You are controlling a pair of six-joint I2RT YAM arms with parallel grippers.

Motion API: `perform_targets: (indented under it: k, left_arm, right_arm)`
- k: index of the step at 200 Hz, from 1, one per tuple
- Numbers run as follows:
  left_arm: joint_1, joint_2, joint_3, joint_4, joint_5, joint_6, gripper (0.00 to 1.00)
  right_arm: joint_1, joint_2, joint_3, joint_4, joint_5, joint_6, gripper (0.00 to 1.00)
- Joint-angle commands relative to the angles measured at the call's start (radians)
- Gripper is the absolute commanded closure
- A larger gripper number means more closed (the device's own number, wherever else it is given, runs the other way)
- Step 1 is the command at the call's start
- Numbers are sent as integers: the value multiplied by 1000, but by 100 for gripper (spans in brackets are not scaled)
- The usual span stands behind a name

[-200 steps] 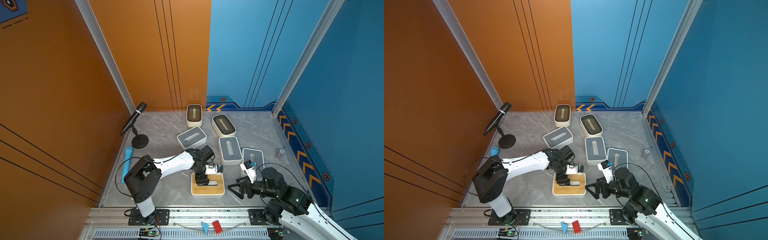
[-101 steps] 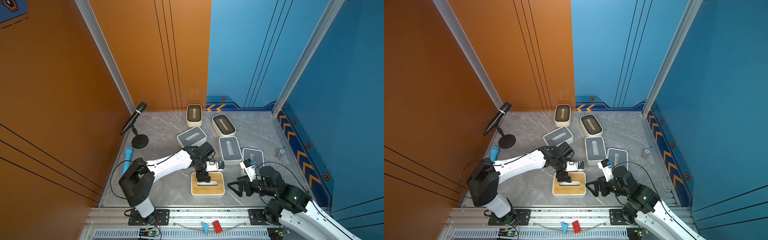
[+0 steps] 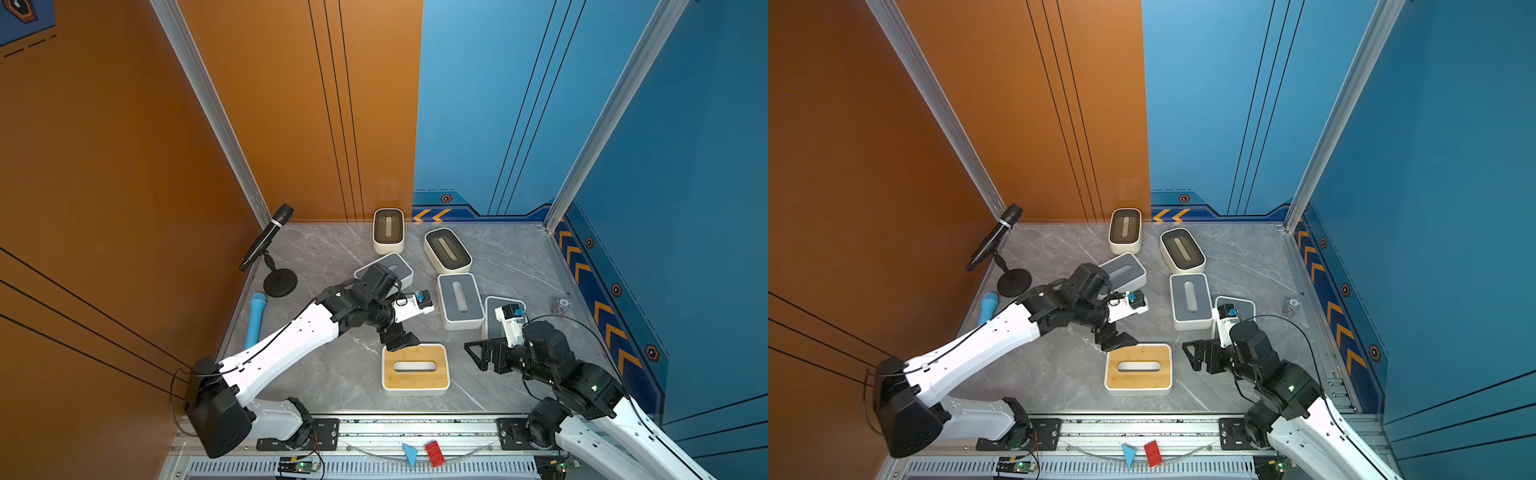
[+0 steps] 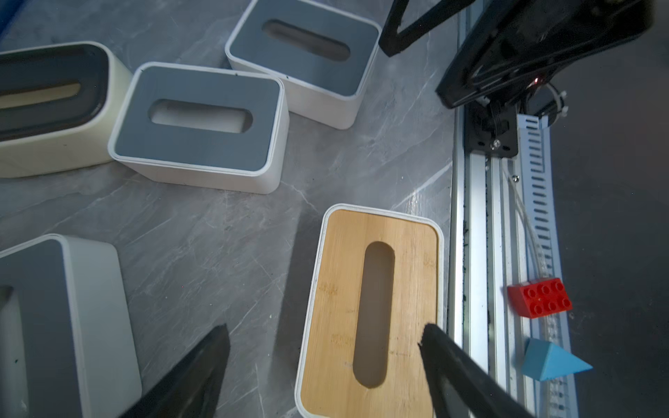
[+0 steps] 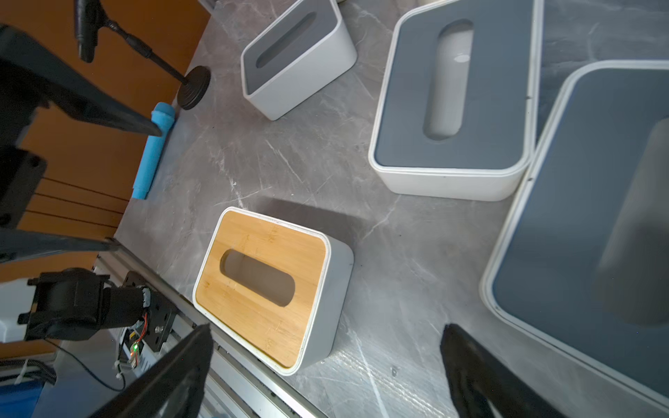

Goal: Stack the tissue boxes
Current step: Place the tissue box at the center of the board, then pick up the tissue box from the center of the board.

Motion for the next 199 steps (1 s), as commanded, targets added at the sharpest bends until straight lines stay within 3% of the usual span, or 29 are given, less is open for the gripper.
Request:
perform_targets:
  k: [1,37,65,88,111,121,145,182,199]
  left_arm:
    - [57,-96,-76,103,81,-142,2]
    - [187,-244,-227,323,100,-406,2]
    - [259,-273,-284,446,72,-636,2]
    - [313,-173,-214,353,195,-741,2]
    - [348,-113,-200,238,130,-866,2]
    - [371,-100,-227,247,159,-916,2]
    - [401,-86,-284,278,244,-972,2]
    - [440,-137,-359,303,361,-885,2]
    - [470,-146,-406,374,401,-900,2]
  right_arm:
    - [-43,47,72,-88,62,11,0]
    - [-61,179,166,-130,146,-17,0]
    - [-31,304,242,-131,254,-48,0]
    - [-10,439,304,-110,303,-78,0]
    - [14,567,382,-104,359,-111,0]
    - [13,613,404,-89,364,-125,0]
    - [4,709,433,-31,350,-147,3]
    - [2,838,470,40,357,-172,7]
    - [6,891,492,55,375,-180,8]
